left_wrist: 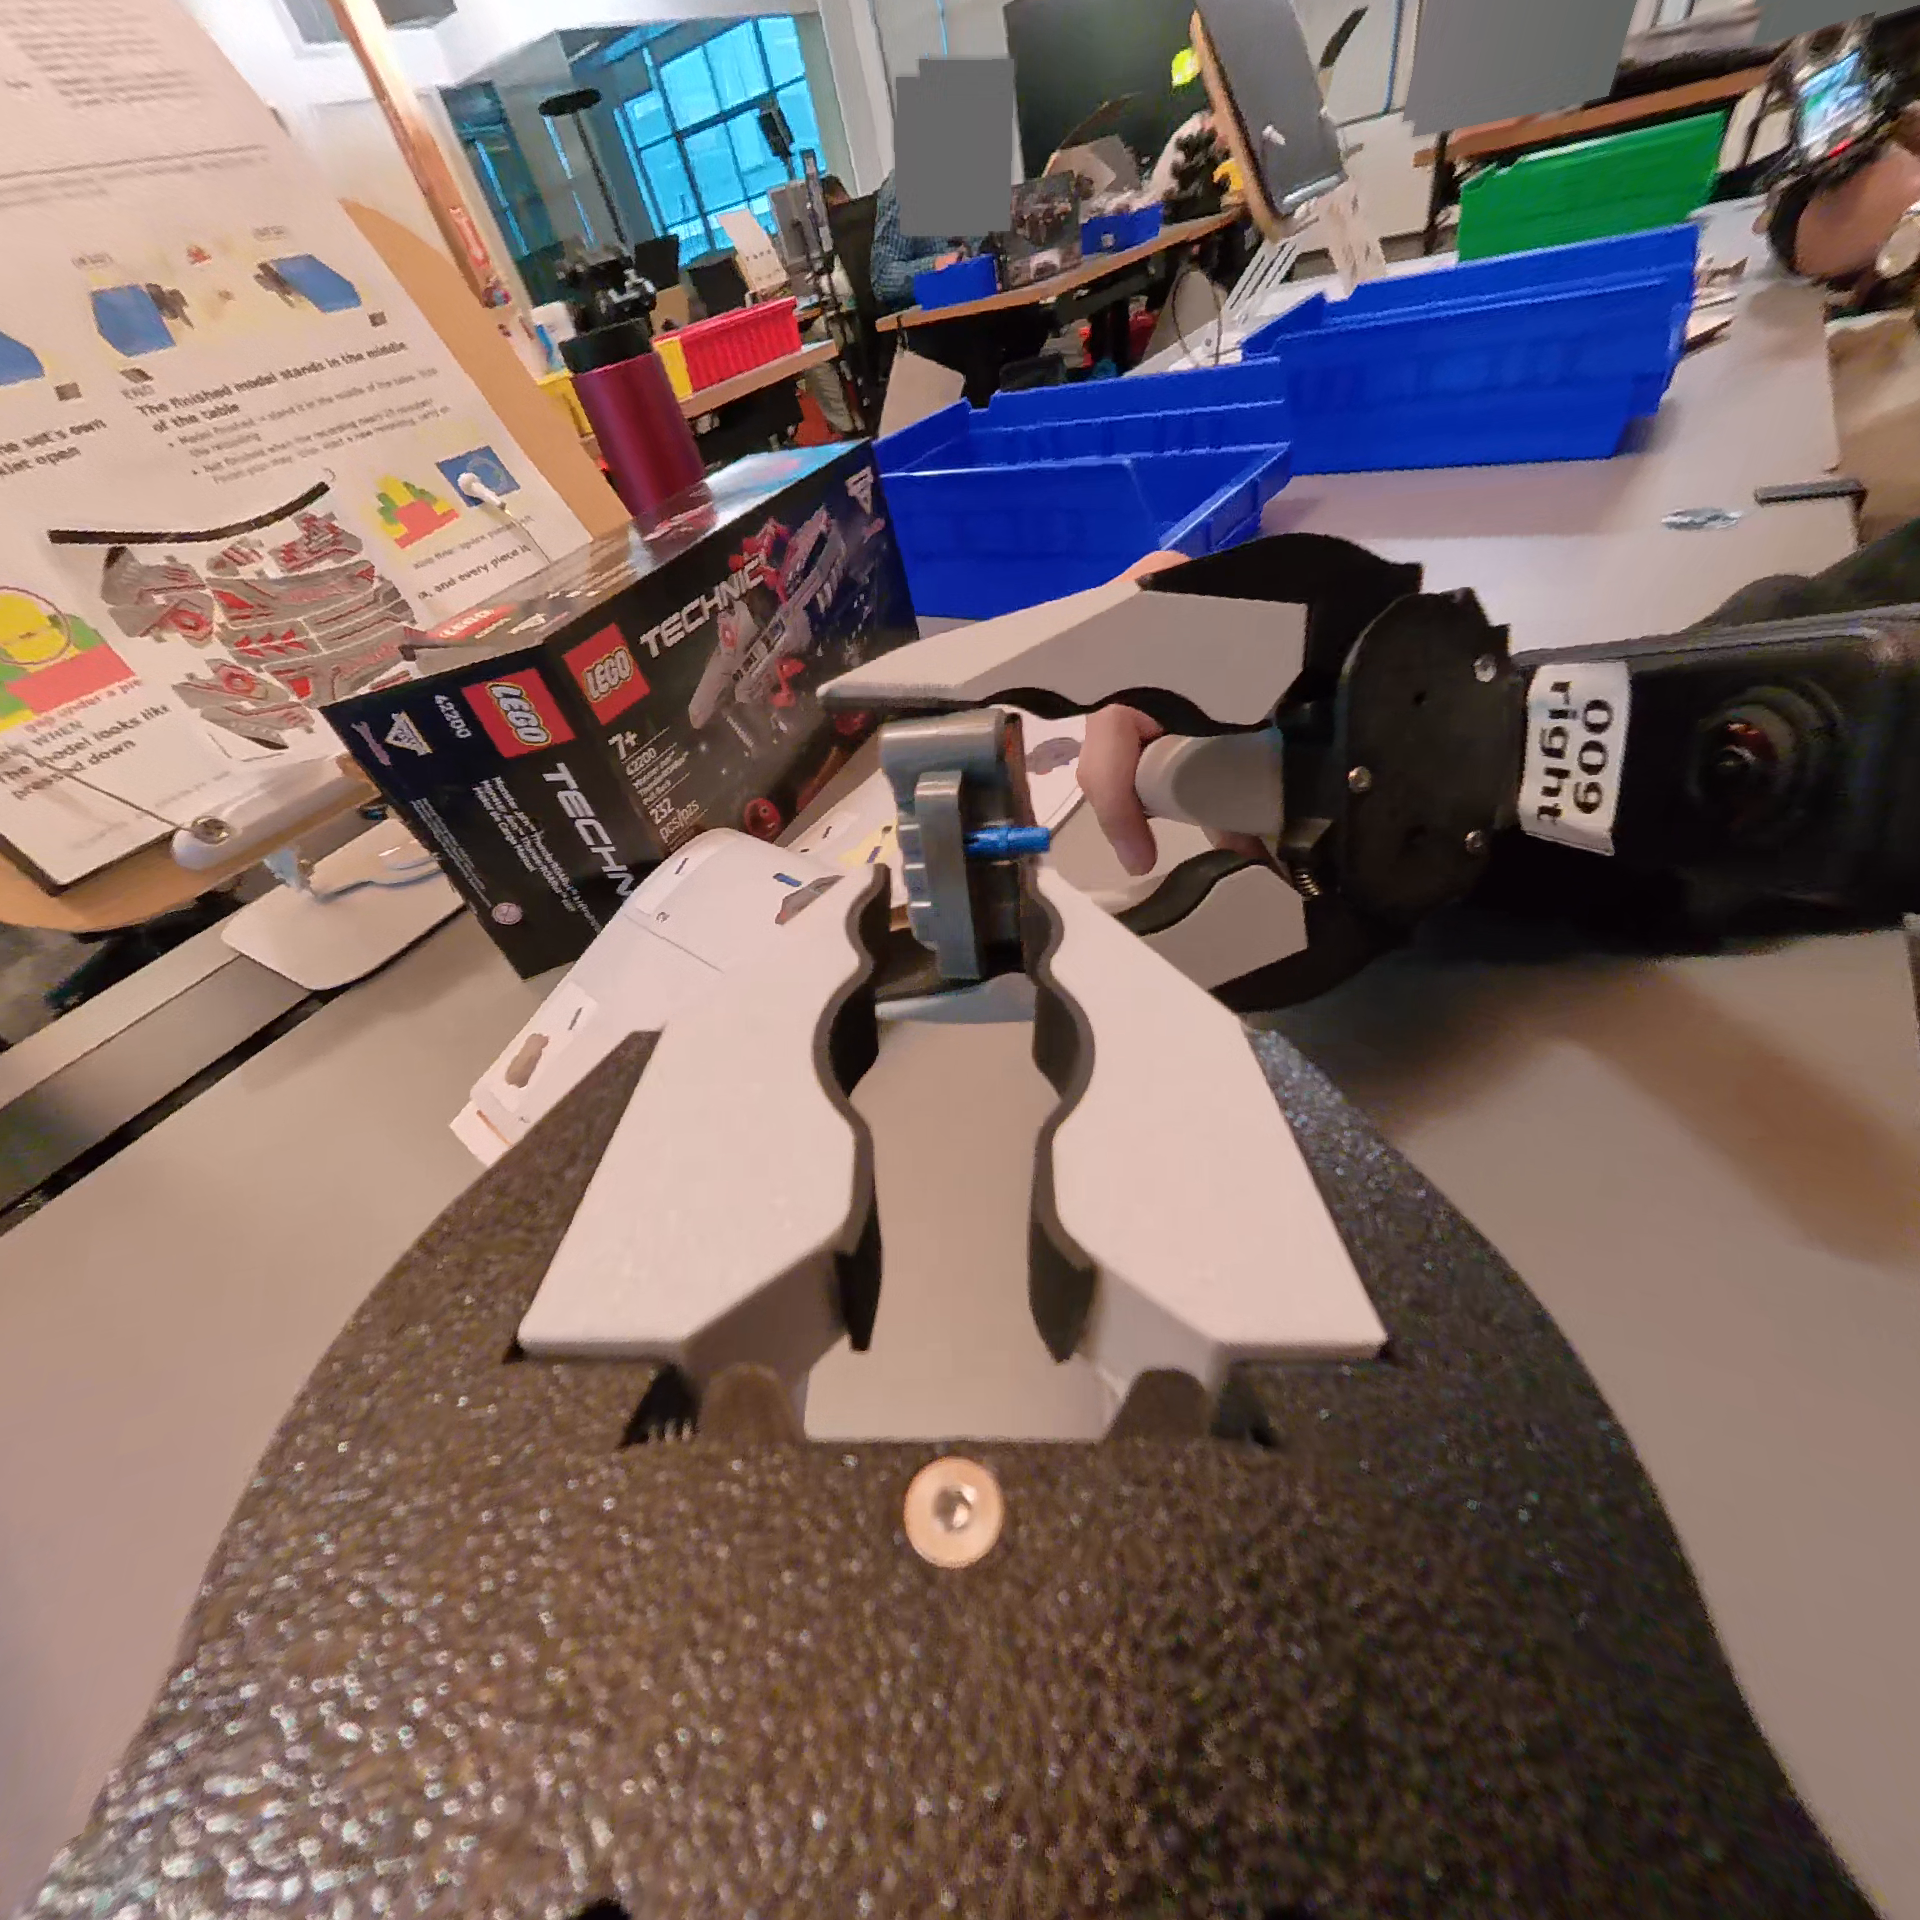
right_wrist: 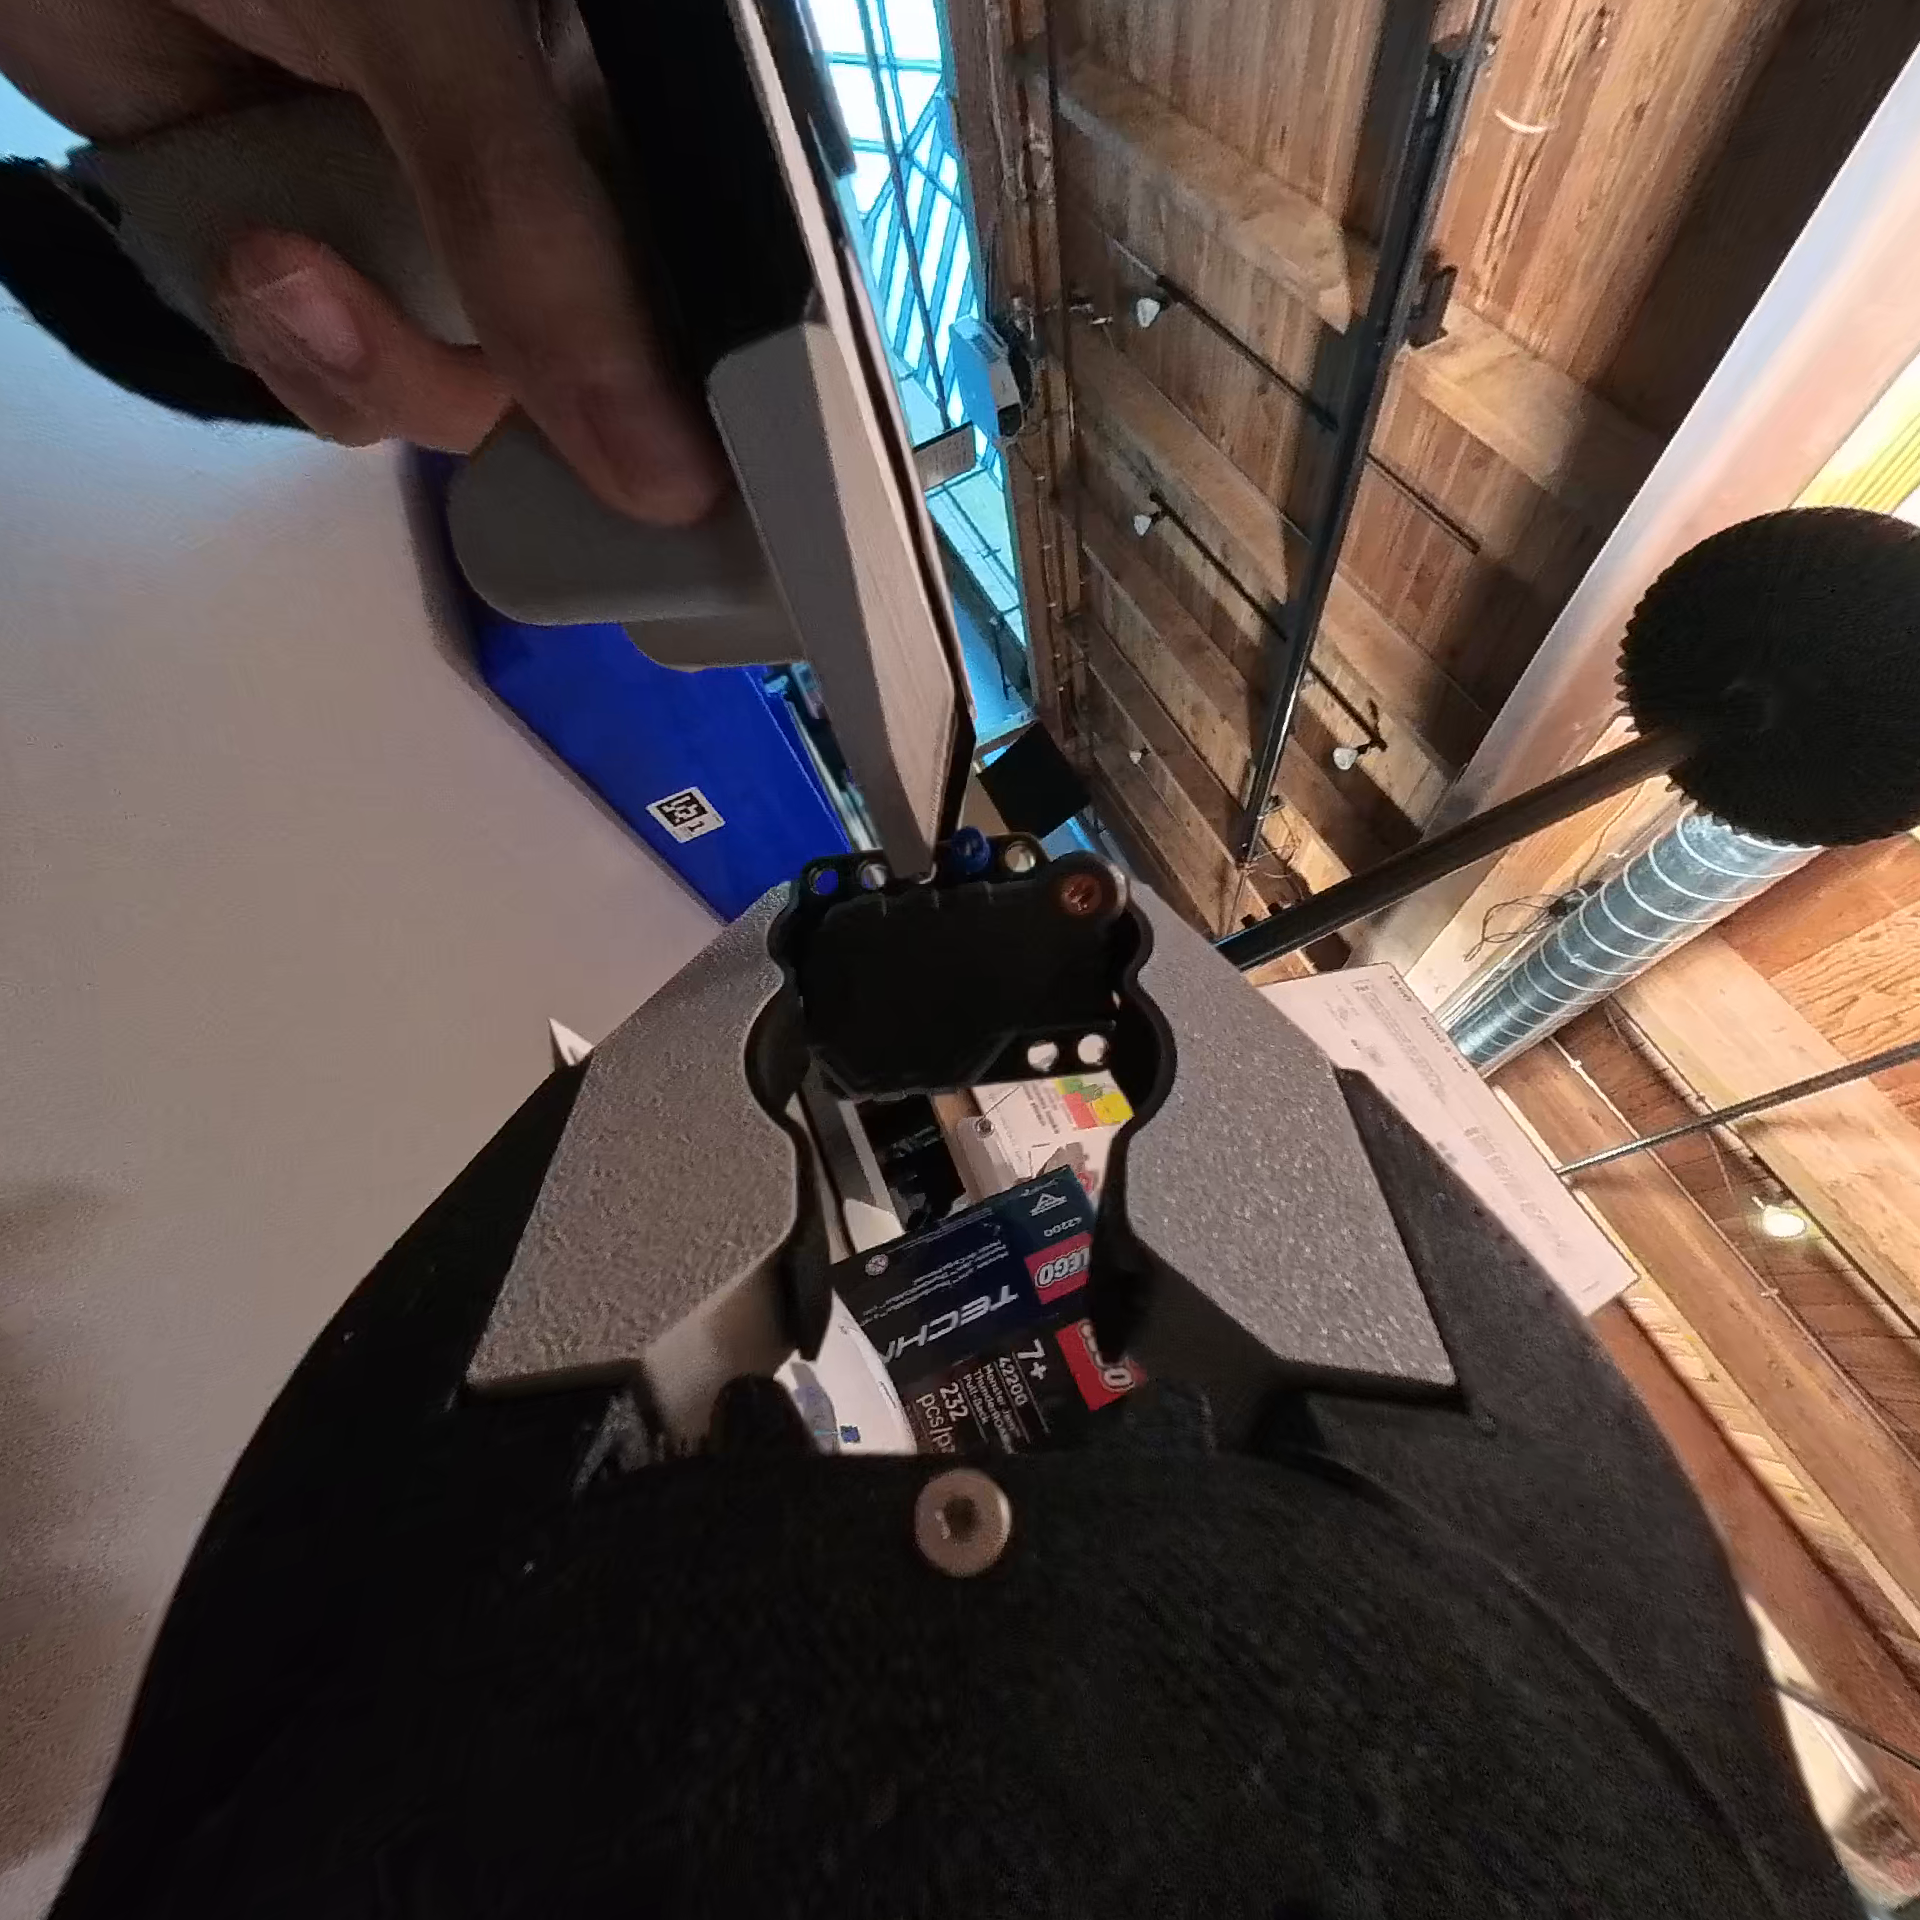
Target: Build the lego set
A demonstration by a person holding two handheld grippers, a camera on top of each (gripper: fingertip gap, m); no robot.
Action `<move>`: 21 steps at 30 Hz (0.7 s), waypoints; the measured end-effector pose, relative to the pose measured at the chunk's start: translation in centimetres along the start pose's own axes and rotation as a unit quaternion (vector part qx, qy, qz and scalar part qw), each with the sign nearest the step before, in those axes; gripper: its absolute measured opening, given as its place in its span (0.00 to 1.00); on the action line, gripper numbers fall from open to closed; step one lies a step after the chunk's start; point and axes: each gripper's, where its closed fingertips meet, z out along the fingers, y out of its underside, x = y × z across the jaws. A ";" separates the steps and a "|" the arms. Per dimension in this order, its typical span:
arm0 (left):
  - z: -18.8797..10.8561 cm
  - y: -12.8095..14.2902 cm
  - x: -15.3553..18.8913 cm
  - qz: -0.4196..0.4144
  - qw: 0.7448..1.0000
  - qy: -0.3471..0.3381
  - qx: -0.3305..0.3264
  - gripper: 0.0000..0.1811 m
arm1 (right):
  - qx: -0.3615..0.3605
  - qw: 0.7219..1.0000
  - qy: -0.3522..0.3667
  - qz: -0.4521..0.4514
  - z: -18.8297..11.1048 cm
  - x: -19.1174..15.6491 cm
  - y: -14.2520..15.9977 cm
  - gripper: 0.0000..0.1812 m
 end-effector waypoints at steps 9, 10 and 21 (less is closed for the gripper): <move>-0.1 -0.5 0.8 -0.026 0.999 0.029 0.004 0.24 | 0.003 1.000 0.010 -0.011 -0.1 0.4 -0.1 0.31; 0.0 -0.4 1.0 -0.016 1.000 0.027 0.001 0.23 | 0.002 1.000 0.009 -0.013 -0.1 0.3 -0.1 0.31; 0.0 -0.5 0.7 0.014 1.000 -0.003 -0.012 0.11 | 0.005 0.999 0.005 -0.033 0.0 0.1 -0.3 0.31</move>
